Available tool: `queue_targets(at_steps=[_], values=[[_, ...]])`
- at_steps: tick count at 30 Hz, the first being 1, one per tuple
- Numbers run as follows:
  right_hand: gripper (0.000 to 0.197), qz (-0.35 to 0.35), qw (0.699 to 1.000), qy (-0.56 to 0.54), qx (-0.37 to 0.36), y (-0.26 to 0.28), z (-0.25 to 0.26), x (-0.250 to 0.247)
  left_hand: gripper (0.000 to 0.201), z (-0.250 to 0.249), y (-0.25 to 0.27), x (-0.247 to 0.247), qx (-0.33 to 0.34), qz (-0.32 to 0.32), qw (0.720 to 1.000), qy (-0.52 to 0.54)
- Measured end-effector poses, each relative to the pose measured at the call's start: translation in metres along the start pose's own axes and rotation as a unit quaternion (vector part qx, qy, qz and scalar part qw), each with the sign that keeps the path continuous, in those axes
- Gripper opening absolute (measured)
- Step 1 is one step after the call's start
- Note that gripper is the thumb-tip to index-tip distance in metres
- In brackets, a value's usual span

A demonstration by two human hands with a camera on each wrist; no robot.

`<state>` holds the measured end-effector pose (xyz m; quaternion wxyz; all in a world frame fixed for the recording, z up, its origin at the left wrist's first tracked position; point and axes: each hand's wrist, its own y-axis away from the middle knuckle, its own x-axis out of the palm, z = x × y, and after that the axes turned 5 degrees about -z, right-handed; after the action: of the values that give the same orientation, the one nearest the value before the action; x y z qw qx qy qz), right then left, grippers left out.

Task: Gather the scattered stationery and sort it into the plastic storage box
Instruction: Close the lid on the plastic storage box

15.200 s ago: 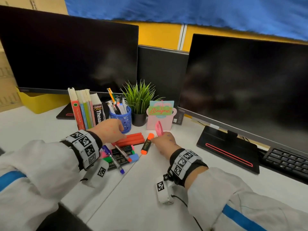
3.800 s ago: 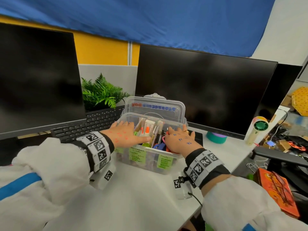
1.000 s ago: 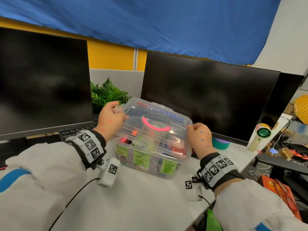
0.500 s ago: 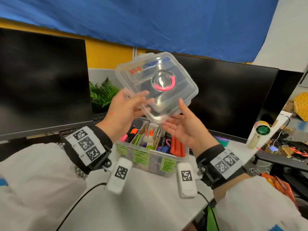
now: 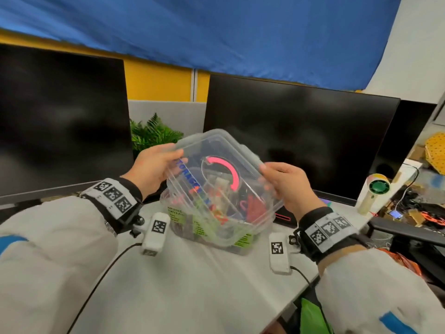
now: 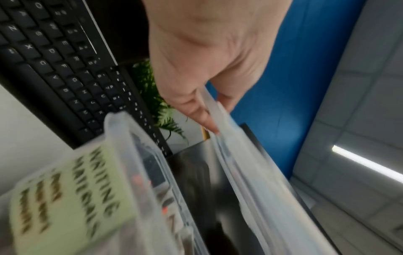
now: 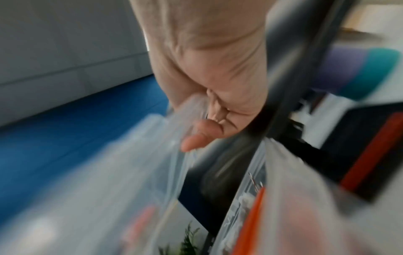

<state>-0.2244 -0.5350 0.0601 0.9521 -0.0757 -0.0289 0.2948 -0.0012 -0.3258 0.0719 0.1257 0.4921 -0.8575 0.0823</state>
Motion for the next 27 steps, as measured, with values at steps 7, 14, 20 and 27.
queue_targets(at_steps=[7,14,20,27], values=[[0.056,-0.089,0.979,-0.156,0.097,-0.015,-0.033,-0.012,0.017,0.030,0.006,0.006,-0.012,-0.131,0.976,-0.172],[0.029,-0.117,0.982,0.152,0.003,-0.018,-0.053,-0.012,0.046,0.026,0.006,0.002,-0.014,-0.056,0.838,-0.543],[0.036,-0.084,0.972,0.218,0.000,-0.012,-0.048,-0.005,0.033,0.028,0.005,-0.005,-0.063,-0.016,0.837,-0.543],[0.041,-0.069,0.976,0.198,0.053,-0.004,-0.045,-0.002,0.026,0.031,0.001,-0.007,-0.054,0.016,0.828,-0.558]])
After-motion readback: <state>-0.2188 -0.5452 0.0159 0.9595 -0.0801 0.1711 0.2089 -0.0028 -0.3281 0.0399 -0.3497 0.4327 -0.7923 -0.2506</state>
